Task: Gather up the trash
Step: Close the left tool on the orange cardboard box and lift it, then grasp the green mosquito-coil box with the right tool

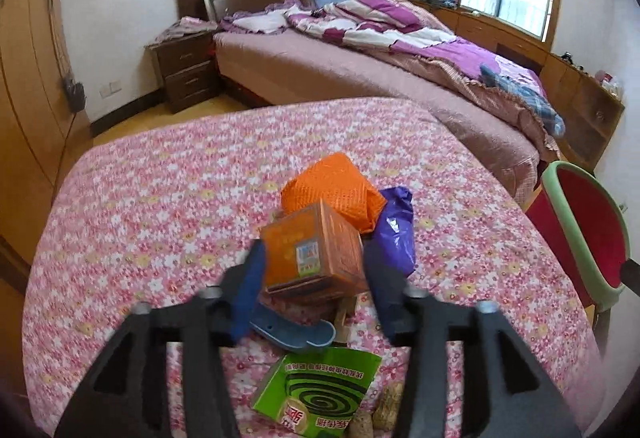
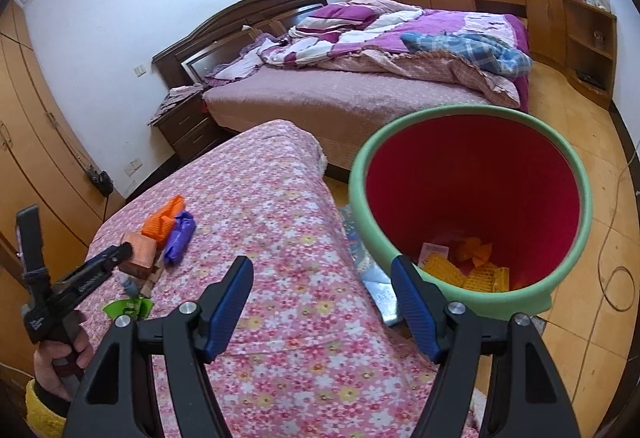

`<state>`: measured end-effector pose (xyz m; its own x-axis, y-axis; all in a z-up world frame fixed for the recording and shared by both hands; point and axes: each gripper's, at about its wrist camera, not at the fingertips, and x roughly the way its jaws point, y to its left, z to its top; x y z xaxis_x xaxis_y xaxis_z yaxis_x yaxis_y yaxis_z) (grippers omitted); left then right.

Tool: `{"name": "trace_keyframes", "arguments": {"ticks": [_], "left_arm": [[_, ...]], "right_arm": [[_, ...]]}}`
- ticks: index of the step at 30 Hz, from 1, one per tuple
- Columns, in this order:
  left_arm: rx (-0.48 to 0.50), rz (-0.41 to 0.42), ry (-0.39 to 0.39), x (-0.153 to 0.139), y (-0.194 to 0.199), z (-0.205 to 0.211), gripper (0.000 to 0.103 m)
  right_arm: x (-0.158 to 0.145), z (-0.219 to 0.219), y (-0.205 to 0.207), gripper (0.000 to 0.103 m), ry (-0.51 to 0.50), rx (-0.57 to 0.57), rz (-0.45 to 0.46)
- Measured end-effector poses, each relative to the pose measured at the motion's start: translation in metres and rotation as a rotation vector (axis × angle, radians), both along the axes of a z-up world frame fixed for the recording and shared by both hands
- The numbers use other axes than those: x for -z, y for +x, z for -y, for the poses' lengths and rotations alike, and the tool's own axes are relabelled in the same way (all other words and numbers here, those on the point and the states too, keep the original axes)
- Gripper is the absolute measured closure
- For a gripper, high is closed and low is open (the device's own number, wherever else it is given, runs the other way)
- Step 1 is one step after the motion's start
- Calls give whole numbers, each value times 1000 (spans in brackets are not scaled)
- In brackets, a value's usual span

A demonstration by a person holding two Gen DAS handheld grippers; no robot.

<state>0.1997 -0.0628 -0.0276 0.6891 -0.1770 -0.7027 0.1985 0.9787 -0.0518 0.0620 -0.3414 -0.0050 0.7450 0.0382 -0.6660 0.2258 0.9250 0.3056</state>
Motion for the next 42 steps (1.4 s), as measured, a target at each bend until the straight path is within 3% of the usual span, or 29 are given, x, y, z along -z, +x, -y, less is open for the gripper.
{"name": "trace_keyframes", "arguments": {"ticks": [13,18,19,20,22,30,34,42], "left_arm": [[-68,4,-16,14,16,7,38],[-76,-84,-13,28,26,12,38],[-77,-89,-22,29,26,11,40],[-73,-87,-37,29,26,10,49],[-67,-83,-59,26,23,9,57],[-59,-15,-160,-9,-7,-15,57],[-68,3,-169,-24,-23,-31,57],[-158,-3,-183,-29,-52,-78,57]], "right_arm": [[6,-3,5,29,12,-21,-5],[10,-3,6,29,18,-27,-7],[12,-2,7,29,20,-28,-10],[12,-2,7,29,22,-29,-12],[15,-2,9,29,25,-31,-18],[12,-11,9,29,29,-57,-10],[6,-26,11,29,37,-91,4],[2,-77,20,29,38,-206,-8]]}}
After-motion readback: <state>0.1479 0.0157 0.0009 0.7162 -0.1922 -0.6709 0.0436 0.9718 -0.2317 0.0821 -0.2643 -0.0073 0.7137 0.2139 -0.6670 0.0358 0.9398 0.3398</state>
